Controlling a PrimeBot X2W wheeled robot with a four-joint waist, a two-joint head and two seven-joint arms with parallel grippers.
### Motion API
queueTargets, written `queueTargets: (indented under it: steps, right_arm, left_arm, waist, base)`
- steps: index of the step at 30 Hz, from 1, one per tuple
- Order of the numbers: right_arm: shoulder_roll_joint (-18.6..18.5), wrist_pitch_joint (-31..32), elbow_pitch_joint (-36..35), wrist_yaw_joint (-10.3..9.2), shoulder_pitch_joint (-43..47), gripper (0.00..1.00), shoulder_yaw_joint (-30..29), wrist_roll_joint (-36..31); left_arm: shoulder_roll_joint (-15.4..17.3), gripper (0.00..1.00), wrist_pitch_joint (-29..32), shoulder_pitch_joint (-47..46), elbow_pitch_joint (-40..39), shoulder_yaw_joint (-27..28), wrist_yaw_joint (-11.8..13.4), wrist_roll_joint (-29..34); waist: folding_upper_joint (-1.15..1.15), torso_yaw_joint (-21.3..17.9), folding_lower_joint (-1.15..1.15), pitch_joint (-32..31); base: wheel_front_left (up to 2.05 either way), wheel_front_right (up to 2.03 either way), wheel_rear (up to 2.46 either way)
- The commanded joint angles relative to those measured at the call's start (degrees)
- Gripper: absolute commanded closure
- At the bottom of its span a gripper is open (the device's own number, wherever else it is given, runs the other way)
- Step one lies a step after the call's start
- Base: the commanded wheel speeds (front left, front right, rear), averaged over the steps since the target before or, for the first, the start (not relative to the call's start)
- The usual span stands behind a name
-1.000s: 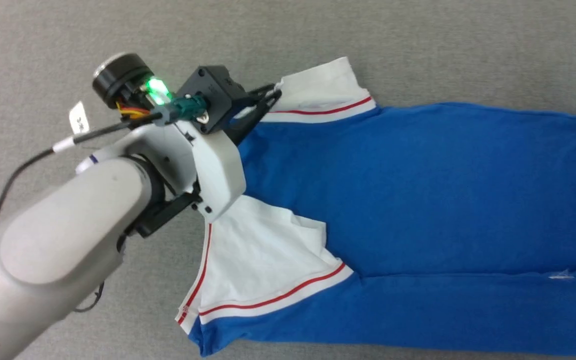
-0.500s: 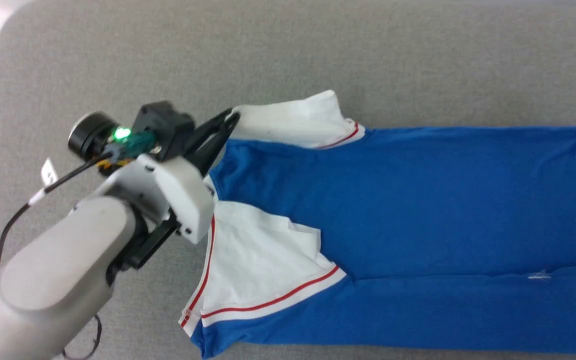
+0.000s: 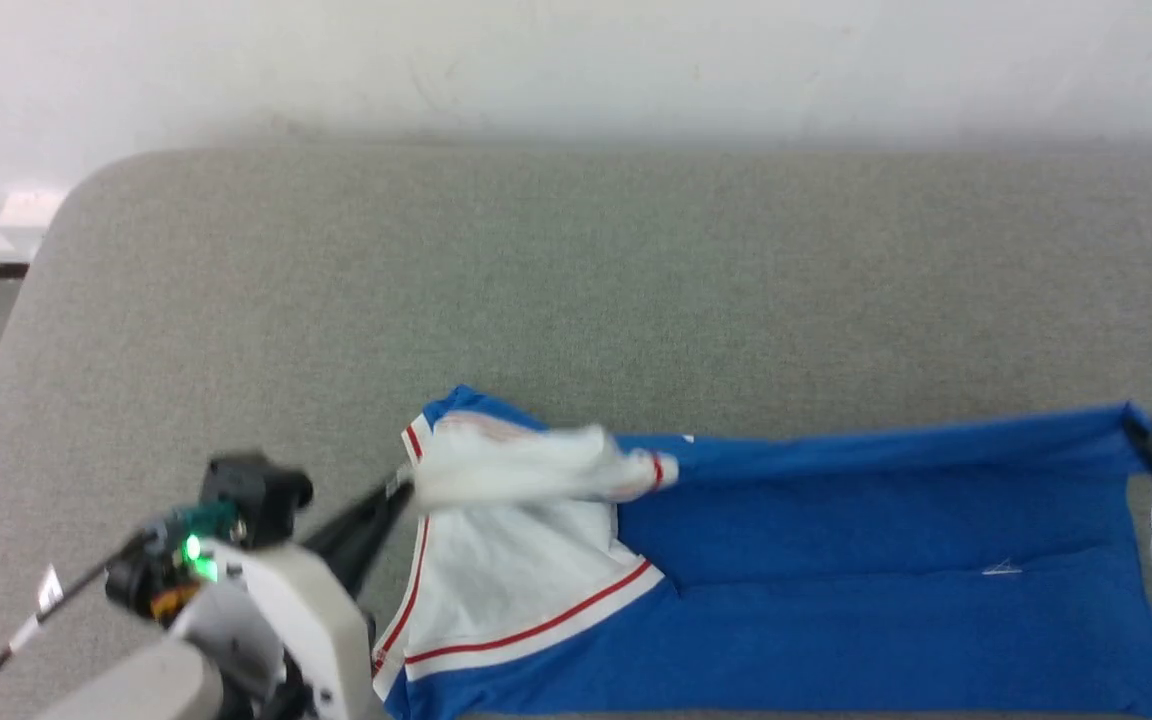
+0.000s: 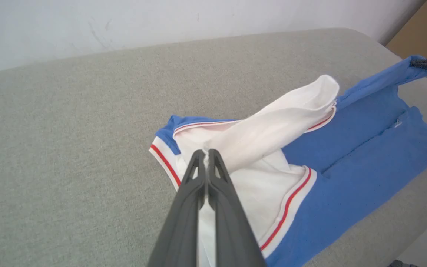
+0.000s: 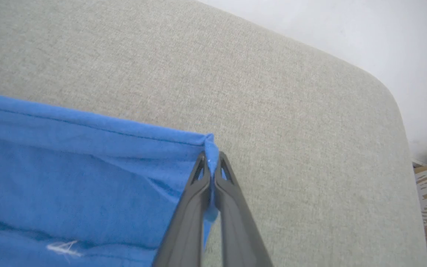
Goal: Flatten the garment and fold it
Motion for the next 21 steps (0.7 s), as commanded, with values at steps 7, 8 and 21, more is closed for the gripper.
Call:
queueTargets:
  steps: [7,8,21]
  right_arm:
    - [0.10,5.09,-8.19,-0.08,12.43,1.00,-3.31,-2.01]
    - [-0.08,5.99,-8.98,-0.08,13.76,1.00,-3.26,-2.36]
    - [-0.97,8.29,-10.09,-0.08,17.71,0.00,-1.18,-5.65]
  left_arm:
    - [0.66,1.00,2.12,7.11,2.98,-4.80,-0.63,-1.62]
    - [0.09,1.00,2.40,7.36,4.06,-5.40,-0.86,-1.64]
    - [-8.27,0.00,-1.15,4.73,19.16,-9.15,-6.31,1.38]
  waist:
    - [0.00,0.21,0.02,-1.60]
    - [0.00,0.29,0.02,-1.41]
    - [0.00,0.56,0.02,-0.04]
  base:
    - [0.00,0.00,0.00]
    - [0.00,0.00,0.00]
    - [0.00,0.00,0.00]
